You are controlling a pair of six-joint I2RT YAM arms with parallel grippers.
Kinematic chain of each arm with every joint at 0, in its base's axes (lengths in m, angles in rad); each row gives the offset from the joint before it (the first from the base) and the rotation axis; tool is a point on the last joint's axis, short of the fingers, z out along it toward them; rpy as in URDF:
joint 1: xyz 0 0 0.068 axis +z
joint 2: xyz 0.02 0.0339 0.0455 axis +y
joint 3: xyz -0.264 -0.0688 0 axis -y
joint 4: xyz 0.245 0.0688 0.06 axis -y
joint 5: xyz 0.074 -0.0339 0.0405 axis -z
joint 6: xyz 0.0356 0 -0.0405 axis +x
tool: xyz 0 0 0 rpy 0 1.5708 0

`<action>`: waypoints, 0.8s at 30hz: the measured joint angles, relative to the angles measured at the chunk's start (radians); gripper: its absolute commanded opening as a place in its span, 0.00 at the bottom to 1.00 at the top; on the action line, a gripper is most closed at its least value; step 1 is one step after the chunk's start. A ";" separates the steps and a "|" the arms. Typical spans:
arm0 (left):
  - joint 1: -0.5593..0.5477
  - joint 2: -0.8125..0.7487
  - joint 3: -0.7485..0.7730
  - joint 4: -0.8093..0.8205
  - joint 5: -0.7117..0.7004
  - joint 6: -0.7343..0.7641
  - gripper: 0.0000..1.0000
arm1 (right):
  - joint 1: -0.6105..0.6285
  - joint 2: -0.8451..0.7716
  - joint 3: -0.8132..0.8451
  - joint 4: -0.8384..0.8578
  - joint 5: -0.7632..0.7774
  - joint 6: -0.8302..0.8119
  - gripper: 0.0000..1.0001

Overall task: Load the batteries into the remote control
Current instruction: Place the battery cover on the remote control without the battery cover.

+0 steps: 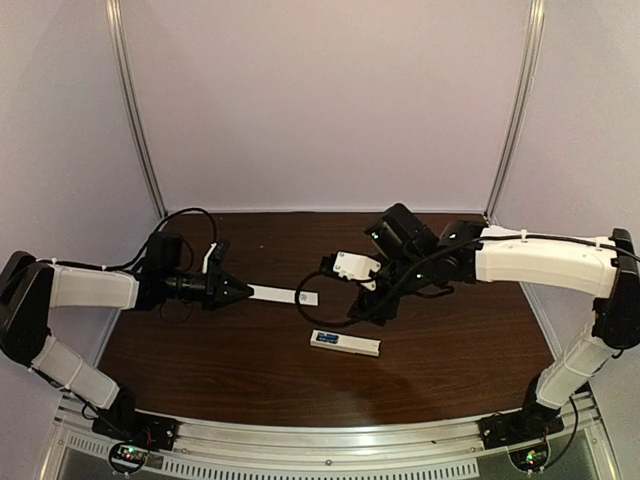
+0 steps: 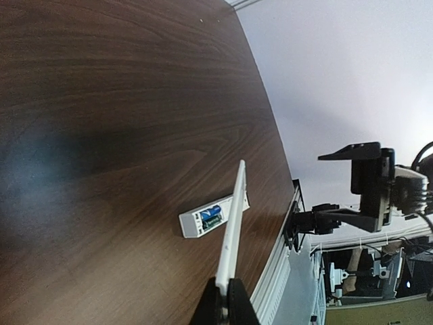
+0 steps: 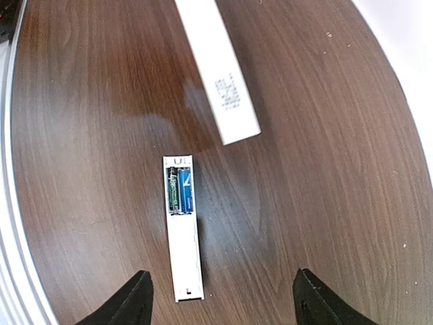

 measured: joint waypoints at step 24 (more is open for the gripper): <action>-0.290 0.328 0.060 0.380 0.064 -0.217 0.00 | 0.000 -0.081 -0.195 0.006 0.058 0.089 0.64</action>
